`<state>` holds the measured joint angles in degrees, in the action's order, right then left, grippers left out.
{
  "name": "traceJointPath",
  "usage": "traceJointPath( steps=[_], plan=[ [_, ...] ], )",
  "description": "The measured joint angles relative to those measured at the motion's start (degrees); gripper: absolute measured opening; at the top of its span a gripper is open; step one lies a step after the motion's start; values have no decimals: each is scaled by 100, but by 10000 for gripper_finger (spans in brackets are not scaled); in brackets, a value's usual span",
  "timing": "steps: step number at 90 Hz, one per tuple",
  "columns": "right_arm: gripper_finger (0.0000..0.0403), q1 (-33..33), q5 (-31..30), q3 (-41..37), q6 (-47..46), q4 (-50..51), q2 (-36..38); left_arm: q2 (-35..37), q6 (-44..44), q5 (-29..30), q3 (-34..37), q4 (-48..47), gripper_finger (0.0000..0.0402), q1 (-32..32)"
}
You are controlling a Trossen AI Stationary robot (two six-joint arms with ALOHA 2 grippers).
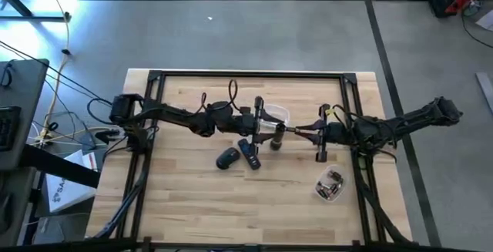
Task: Insert battery
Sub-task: Insert the black battery into the flashlight
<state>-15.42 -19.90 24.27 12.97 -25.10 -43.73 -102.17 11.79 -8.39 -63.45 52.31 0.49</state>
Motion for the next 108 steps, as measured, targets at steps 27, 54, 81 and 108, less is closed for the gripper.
traceJointPath(
  steps=[27, 54, 81, 108],
  plan=[
    [10, 0, 0, 7, -4, 18, -9, -32, -63, 342, -5, -3, 160, -2],
    [10, 4, -50, 7, 30, 50, -14, -578, -99, 347, -336, 106, 160, -2],
    [10, 3, -48, 9, 77, -138, -13, -588, -65, 1, -388, 767, 160, -14],
    [10, 1, 404, 9, 555, -1192, -15, -590, 173, -205, -386, 1879, 160, -13]
  ],
)
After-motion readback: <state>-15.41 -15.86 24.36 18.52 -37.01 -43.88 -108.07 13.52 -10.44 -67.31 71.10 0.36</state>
